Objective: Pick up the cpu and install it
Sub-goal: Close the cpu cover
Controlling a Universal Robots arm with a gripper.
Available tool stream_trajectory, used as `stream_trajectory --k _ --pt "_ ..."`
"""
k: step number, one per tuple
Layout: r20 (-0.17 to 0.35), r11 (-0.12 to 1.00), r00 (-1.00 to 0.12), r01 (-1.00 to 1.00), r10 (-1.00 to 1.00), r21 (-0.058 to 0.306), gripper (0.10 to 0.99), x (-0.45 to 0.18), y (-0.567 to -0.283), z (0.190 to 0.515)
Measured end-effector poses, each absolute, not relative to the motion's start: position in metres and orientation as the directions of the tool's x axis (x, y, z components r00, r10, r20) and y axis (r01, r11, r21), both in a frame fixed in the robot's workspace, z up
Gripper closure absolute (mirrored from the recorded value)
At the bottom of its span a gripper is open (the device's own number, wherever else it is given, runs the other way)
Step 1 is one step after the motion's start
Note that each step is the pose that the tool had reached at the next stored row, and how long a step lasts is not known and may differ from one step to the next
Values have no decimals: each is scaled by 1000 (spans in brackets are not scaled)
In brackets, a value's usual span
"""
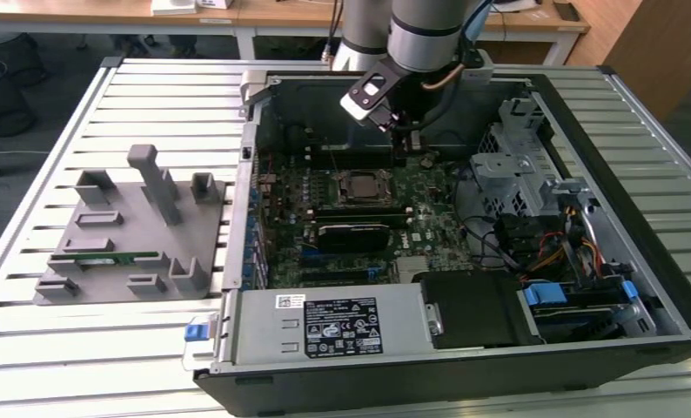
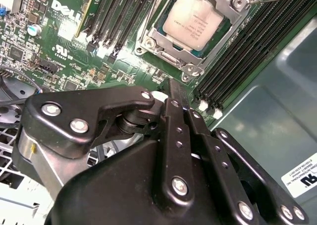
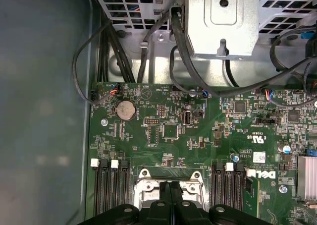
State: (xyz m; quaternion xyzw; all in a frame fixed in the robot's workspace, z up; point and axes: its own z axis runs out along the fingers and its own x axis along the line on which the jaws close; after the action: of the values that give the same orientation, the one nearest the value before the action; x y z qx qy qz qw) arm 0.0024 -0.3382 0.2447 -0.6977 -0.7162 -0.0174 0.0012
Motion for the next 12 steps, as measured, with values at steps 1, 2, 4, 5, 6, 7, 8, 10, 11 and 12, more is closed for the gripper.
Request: stream_trajectory --k 1,2,4,5,6,7,8,10,11,12 --pt "26 26 -26 999 999 23 980 2 -338 245" --pt "26 26 -26 999 999 23 980 2 -338 245" --pt "26 26 -26 999 999 23 980 2 -338 245" --pt "26 26 -27 999 999 23 980 2 -338 245" --pt "26 26 -26 999 999 23 980 1 -338 245" --pt "26 26 -26 999 999 23 980 1 -338 245" --pt "26 26 -26 999 999 23 980 1 -338 245" --pt "26 26 -26 999 999 23 980 0 -338 245" --pt "26 26 -27 999 999 23 980 0 -338 245" --pt "26 26 -26 999 999 23 980 0 -338 245"
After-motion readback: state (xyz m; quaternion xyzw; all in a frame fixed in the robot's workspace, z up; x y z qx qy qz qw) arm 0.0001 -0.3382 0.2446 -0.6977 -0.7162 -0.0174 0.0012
